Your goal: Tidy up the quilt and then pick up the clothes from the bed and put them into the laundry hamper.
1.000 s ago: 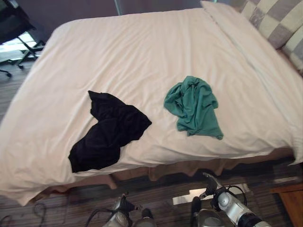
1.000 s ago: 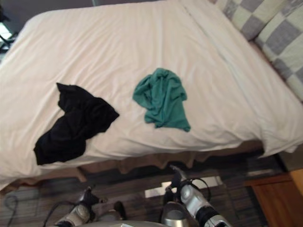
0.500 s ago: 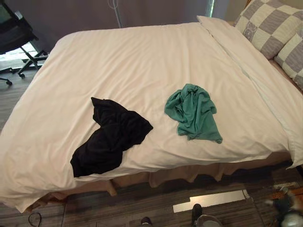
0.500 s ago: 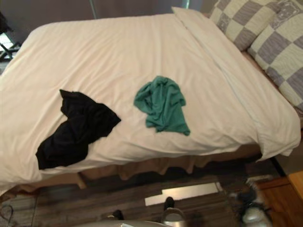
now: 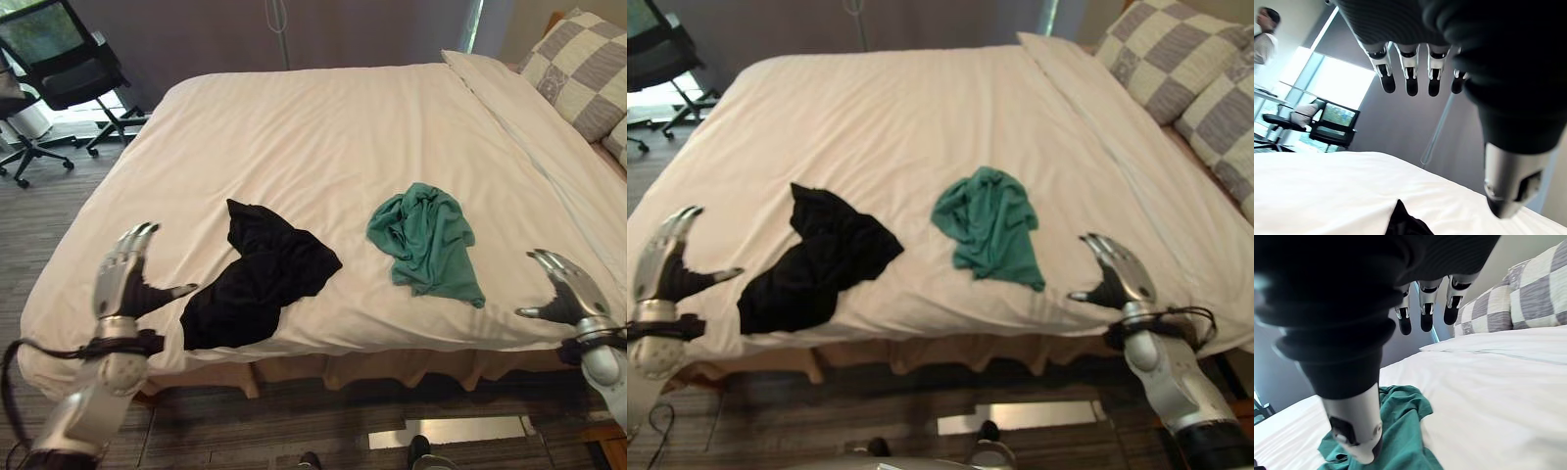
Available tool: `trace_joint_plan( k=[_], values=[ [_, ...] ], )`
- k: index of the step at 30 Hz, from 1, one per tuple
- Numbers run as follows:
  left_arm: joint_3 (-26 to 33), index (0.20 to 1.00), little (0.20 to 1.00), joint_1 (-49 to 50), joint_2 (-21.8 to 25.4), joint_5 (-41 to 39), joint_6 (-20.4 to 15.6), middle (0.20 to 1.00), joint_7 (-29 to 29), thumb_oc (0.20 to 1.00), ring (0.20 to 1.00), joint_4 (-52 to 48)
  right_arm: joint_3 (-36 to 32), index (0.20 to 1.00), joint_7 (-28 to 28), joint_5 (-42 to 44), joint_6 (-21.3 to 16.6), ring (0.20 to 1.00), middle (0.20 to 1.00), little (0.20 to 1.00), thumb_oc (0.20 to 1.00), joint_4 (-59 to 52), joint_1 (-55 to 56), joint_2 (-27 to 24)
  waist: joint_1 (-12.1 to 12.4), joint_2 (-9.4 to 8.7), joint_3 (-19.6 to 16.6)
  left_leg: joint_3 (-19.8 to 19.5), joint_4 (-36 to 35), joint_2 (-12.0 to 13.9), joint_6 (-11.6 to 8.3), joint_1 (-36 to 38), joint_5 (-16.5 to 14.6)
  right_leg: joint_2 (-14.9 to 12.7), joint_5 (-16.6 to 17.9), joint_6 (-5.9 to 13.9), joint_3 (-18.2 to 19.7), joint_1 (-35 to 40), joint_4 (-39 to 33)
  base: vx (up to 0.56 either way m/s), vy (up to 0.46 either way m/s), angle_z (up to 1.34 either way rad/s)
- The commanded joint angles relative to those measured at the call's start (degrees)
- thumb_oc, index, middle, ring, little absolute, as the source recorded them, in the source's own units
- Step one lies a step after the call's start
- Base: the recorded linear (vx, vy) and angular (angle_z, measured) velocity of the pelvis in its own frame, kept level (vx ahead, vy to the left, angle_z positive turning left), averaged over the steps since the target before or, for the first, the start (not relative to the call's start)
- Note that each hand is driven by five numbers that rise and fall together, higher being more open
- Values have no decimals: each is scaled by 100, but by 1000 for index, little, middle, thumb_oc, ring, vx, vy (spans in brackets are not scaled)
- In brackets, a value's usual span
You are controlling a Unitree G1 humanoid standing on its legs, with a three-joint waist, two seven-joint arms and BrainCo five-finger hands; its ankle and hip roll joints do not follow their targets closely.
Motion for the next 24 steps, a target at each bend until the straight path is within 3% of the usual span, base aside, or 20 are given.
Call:
trace_joint_plan(
  k=[1,5,7,11,14,15,16,18,22,24],
  values=[
    [-229,1000,1000,-889,56,746,149,1000,-85,1000,1000,367,310,1000,-37,-238,47,1000,1000,1000,1000,-214,-1024,-126,-60,-207,357,171,-24,248,-170,115,-925,-362,-690,289,-162,-10,35,-79,13,-12],
    [-981,1000,1000,-2012,-341,1591,772,1000,-71,1000,1000,1228,779,1000,-100,-399,238,1000,1000,1000,1000,-347,-1758,94,-172,-223,727,241,-24,275,-165,-171,-790,-350,-638,257,-12,-426,154,-160,22,-19],
    [-1108,1000,1000,-2244,-366,1734,865,1000,-80,1000,1000,1413,790,1000,-134,-390,263,1000,1000,1000,1000,-400,-1856,98,-179,-219,816,256,-24,278,-162,-243,-759,-357,-641,257,37,-550,224,-134,21,-8],
    [-1433,1000,1000,-3070,-322,2275,1326,1000,-263,1000,1000,2294,669,1000,-386,-354,359,1000,1000,1000,1000,-530,-2159,181,-259,-311,1342,256,-5,355,-159,-681,-578,-398,-672,263,145,-1196,611,-205,19,-12],
    [-1682,1000,1000,-3362,-310,2507,1403,1000,-395,1000,1000,2965,573,1000,-499,-315,374,1000,1000,1000,1000,-593,-2250,152,-259,-428,1584,278,74,401,-166,-906,-499,-437,-690,266,141,-1459,789,-125,-14,-7],
    [-1737,959,959,-3390,-329,2508,1408,959,-459,959,959,3138,557,1000,-566,-319,386,1000,1000,1000,1000,-598,-2328,134,-257,-464,1673,274,117,420,-169,-970,-490,-452,-684,270,135,-1512,823,-110,-17,-2],
    [-1779,501,501,-3387,-354,2507,1408,501,-535,501,501,3328,548,1000,-631,-316,412,1000,1000,1000,1000,-572,-2440,118,-245,-486,1760,267,166,426,-174,-1039,-489,-468,-685,273,133,-1574,866,-97,-11,0],
    [-1740,200,200,-3120,-396,2465,1367,200,-672,200,200,3412,657,1000,-642,-294,443,1000,1000,1000,1000,-505,-2778,40,-172,-507,1832,269,204,438,-191,-1172,-476,-493,-673,277,120,-1701,891,-49,-11,1],
    [-1675,200,200,-2479,-669,2092,1222,200,-518,200,200,3315,968,1000,-696,-233,496,1000,1000,1000,1000,-289,-3512,-129,32,-528,1832,246,215,472,-216,-1389,-430,-522,-688,254,86,-1905,979,-4,-9,0],
    [-1599,200,200,-2020,-958,1523,1058,200,-320,200,200,3181,1286,1000,-696,-242,580,1000,1000,1000,1000,47,-3990,-269,181,-515,1832,200,216,486,-230,-1525,-391,-529,-706,229,30,-2011,1030,-11,-37,0]
  ],
)
